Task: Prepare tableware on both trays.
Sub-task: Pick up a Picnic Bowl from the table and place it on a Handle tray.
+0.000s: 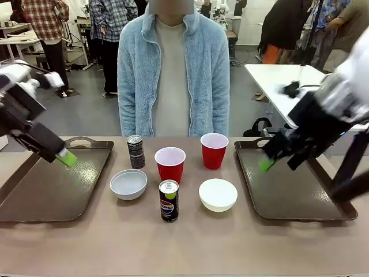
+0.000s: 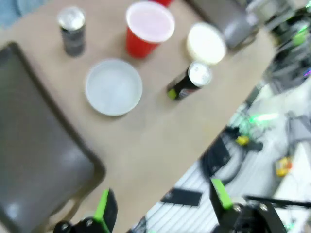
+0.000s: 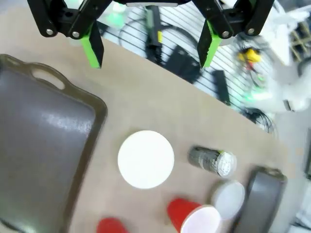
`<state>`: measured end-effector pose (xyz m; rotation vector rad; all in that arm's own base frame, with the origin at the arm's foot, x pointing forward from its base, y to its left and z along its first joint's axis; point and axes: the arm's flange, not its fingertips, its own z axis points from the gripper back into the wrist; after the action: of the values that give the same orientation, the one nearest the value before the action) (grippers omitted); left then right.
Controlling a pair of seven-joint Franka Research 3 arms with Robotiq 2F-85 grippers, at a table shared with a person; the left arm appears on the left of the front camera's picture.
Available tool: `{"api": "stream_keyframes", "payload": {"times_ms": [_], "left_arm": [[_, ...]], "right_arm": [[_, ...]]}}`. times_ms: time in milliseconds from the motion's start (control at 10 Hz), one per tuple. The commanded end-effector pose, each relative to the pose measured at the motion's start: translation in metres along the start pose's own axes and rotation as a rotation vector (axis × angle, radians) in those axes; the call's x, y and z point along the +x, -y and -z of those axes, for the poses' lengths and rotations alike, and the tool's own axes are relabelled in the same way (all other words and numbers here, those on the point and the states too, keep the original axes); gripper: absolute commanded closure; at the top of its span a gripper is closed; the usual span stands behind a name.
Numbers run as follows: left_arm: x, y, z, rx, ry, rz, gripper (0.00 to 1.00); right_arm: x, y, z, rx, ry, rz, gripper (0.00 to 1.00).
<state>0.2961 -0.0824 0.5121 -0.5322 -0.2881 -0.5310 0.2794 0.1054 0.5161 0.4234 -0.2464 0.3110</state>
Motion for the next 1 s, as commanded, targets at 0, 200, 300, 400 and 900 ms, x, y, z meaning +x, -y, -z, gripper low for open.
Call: {"api": "stream_keyframes", "payload": {"times_ms": [0, 200, 300, 400, 900], "left_arm": [[-0.026, -0.054, 0.01, -0.181, 0.087, -0.148, 0.0], [-0.043, -0.111, 0.006, -0.302, 0.141, -0.311, 0.0], [-0.056, -0.133, 0.002, -0.352, 0.157, -0.385, 0.0], [-0.069, -0.139, -0.004, -0.364, 0.155, -0.41, 0.0], [-0.118, -0.15, -0.049, -0.35, 0.142, -0.434, 0.0]], "right_arm": [[-0.056, 0.062, 0.014, 0.204, 0.116, 0.143, 0.0], [-0.077, 0.109, 0.007, 0.334, 0.192, 0.241, 0.0], [-0.087, 0.128, 0.007, 0.395, 0.202, 0.273, 0.0], [-0.096, 0.139, 0.007, 0.44, 0.197, 0.296, 0.0], [-0.141, 0.171, 0.018, 0.528, 0.091, 0.316, 0.0]]}}
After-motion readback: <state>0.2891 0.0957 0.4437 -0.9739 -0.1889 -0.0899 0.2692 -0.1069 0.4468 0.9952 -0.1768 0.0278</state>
